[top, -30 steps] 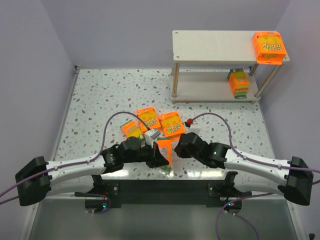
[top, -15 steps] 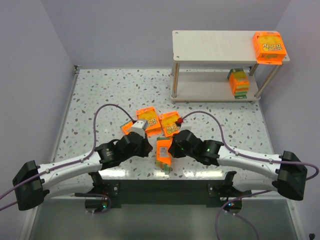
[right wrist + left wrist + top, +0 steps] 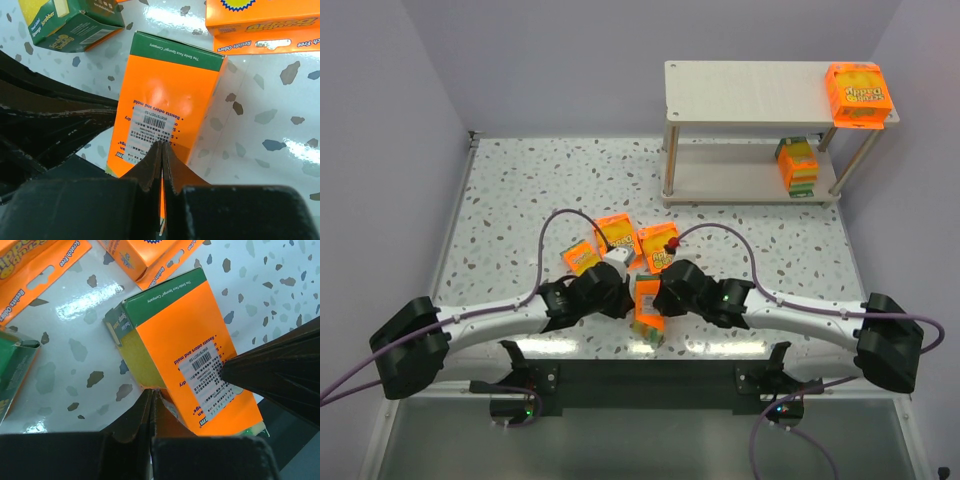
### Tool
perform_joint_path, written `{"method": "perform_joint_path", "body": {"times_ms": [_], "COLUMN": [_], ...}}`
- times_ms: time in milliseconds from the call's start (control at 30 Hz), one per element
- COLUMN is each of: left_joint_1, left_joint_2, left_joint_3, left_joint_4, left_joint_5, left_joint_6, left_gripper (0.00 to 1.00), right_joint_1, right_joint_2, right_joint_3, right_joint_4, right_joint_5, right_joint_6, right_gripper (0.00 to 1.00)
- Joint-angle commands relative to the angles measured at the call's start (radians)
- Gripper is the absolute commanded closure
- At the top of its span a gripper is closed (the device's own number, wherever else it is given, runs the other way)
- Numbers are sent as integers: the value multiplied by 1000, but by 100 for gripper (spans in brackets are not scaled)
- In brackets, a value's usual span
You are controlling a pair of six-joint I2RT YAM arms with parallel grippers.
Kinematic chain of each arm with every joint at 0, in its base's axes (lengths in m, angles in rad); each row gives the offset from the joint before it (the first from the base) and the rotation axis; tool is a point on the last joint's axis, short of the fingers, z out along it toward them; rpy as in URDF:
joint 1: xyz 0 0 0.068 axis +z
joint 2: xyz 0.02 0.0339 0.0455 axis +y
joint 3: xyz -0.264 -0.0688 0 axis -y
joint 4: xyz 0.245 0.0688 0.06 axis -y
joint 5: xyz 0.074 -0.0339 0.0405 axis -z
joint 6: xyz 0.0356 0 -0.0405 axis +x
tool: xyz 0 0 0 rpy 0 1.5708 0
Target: Place and organize the cleaning sponges onto the shelf
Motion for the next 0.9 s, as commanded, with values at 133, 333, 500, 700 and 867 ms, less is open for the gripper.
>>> {"method": "perform_joint_path", "body": {"times_ms": [133,333,500,700,867], "left_joint_1": [-25,-56,-59,-60,-60], "left_joint_2": [76,188,225,303,373], "left_joint_3": [58,150,242,333,367], "left_joint_4": [233,302,289,255,255], "left_joint_5": [208,262,236,233,251], "left_joint_6": [31,23,49,84,91], "left_gripper": [100,100,100,100,100], "right_joint_1": [-11,-20,-46,-164,-220], "right_joint_2": [-20,-84,-184,-201,-166], "right_joint_3": [-42,-76,-100,-145,-156], "right_joint_4": [-100,-202,-323,-302,-226], "right_joint_5": [76,158,243,217,168], "right_joint_6": [76,136,185,113,68], "right_gripper": [100,100,100,100,100]}}
